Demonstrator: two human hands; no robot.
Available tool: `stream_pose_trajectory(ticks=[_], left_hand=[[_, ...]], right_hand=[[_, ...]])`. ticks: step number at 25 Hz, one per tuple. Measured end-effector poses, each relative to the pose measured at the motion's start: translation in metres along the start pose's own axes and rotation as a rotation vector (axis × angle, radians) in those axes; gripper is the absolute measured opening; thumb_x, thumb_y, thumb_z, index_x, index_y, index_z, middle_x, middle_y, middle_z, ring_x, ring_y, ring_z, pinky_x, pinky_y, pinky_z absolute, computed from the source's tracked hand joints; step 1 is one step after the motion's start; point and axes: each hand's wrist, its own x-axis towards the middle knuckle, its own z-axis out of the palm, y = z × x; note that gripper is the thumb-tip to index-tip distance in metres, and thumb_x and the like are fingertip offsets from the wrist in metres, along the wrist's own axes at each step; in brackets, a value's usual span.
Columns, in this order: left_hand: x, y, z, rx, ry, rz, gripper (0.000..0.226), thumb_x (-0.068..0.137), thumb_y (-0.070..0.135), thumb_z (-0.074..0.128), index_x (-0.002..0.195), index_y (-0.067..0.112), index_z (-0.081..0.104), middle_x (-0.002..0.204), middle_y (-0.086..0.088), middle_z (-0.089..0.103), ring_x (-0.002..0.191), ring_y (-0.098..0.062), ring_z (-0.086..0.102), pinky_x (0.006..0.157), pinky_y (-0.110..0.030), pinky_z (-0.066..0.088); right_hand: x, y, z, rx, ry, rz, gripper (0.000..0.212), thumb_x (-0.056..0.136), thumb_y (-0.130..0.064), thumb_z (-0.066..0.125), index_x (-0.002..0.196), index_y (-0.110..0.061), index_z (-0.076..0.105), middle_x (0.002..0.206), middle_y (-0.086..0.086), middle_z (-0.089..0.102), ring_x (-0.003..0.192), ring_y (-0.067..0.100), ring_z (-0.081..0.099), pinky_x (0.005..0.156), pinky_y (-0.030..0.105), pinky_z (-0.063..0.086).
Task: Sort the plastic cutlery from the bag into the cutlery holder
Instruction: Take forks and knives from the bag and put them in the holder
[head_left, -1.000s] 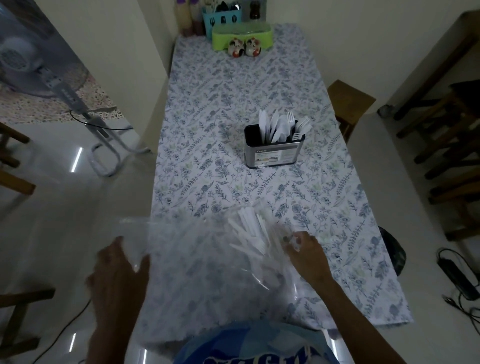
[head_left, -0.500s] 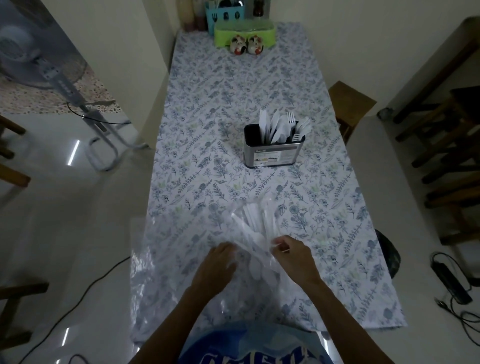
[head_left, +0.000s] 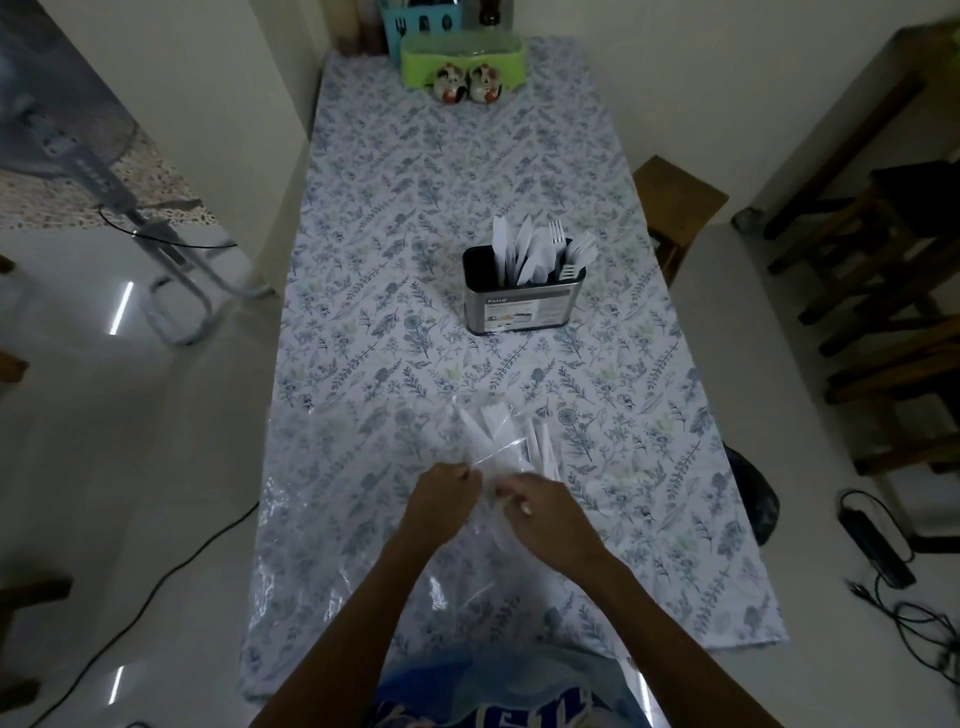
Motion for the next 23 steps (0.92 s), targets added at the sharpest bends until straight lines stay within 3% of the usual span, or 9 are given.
stream_pose_trajectory(ticks=[2,3,5,7,12,18,23], left_hand=[[0.0,0.0,0.003,-0.021,0.002,-0.029,0.043,0.105,0.027,0.046,0.08,-0.003,0.064,0.077,-0.016,0.065,0.072,-0.028,0.064,0.065,-0.03,0.043],[-0.002,0.0,0.006,-0.008,0.028,-0.017,0.044,0.106,0.027,0.046,0.081,-0.005,0.064,0.079,-0.017,0.064,0.074,-0.027,0.062,0.066,-0.03,0.04],[-0.003,-0.002,0.01,0.026,0.055,-0.006,0.042,0.105,0.025,0.047,0.082,-0.006,0.063,0.08,-0.016,0.062,0.074,-0.025,0.058,0.068,-0.027,0.034],[-0.004,-0.002,0.008,0.022,0.069,0.015,0.038,0.105,0.022,0.048,0.079,-0.004,0.06,0.078,-0.014,0.06,0.073,-0.023,0.055,0.069,-0.027,0.034],[-0.003,-0.008,0.007,0.009,0.025,-0.012,0.031,0.105,0.019,0.045,0.075,0.012,0.047,0.069,-0.001,0.049,0.062,-0.014,0.044,0.061,-0.029,0.035],[0.0,-0.008,0.002,0.047,-0.005,-0.01,0.034,0.104,0.02,0.048,0.07,0.02,0.042,0.067,0.004,0.044,0.057,-0.007,0.039,0.052,-0.022,0.03],[0.0,-0.009,0.003,0.026,-0.01,-0.005,0.031,0.104,0.019,0.047,0.073,0.017,0.046,0.067,0.003,0.045,0.057,-0.008,0.039,0.053,-0.02,0.033]], right_hand=[[0.004,0.011,-0.003,-0.165,0.285,0.113,0.038,0.091,-0.026,0.064,0.126,-0.015,0.057,0.123,0.009,0.058,0.109,0.025,0.057,0.079,0.033,0.054],[0.008,0.014,-0.002,-0.244,0.336,0.175,0.052,0.087,-0.035,0.068,0.131,-0.015,0.05,0.129,0.012,0.052,0.113,0.03,0.053,0.079,0.036,0.054],[0.018,0.011,0.009,-0.351,0.257,0.274,0.085,0.079,-0.056,0.071,0.143,-0.016,0.032,0.143,0.017,0.038,0.124,0.036,0.045,0.09,0.045,0.054],[0.025,0.004,0.025,-0.399,0.157,0.34,0.104,0.075,-0.068,0.068,0.151,-0.018,0.017,0.154,0.017,0.026,0.135,0.038,0.037,0.103,0.05,0.047],[0.035,0.009,0.037,-0.372,0.159,0.334,0.102,0.077,-0.053,0.074,0.151,-0.013,0.016,0.157,0.017,0.027,0.138,0.038,0.036,0.106,0.05,0.044],[0.037,0.009,0.043,-0.427,0.197,0.307,0.1,0.077,-0.051,0.075,0.15,-0.009,0.02,0.153,0.02,0.032,0.134,0.038,0.04,0.103,0.045,0.046],[0.044,0.012,0.048,-0.464,0.204,0.336,0.106,0.077,-0.067,0.067,0.152,-0.008,0.02,0.152,0.019,0.034,0.131,0.038,0.041,0.1,0.047,0.048]])
